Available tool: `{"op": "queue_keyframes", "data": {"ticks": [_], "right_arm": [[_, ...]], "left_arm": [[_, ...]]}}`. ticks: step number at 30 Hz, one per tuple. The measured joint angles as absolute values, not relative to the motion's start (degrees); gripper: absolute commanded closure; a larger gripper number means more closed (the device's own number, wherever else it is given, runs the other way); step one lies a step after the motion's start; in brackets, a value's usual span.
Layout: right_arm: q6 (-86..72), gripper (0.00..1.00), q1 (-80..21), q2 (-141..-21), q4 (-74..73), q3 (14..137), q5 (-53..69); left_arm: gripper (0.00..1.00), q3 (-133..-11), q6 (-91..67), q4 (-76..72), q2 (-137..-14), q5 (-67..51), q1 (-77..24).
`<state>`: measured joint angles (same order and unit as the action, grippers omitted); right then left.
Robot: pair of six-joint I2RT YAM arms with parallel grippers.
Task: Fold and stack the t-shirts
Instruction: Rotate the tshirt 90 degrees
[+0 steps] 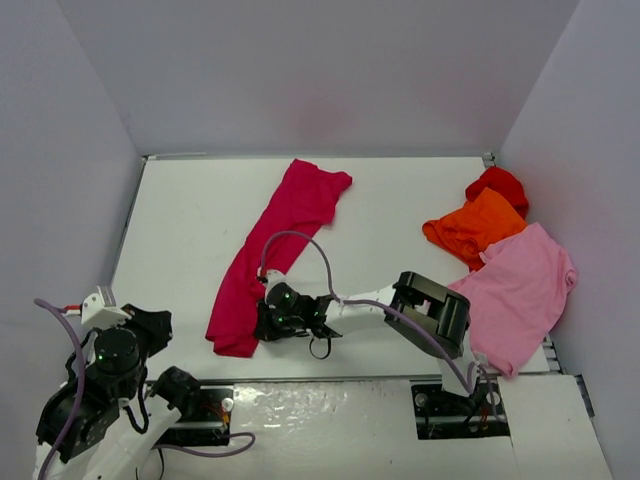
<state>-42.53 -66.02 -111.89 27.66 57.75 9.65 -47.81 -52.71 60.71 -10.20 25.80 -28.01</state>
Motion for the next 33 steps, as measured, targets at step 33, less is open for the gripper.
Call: {"op": "queue_keyframes", "data": {"ticks": [33], "right_arm": [[-38.95, 1.0, -49.25, -87.18, 2.14, 53.22, -4.13]], "left_arm": [[0.94, -46.11, -52.36, 57.1, -15.39, 23.12, -28.01]]}}
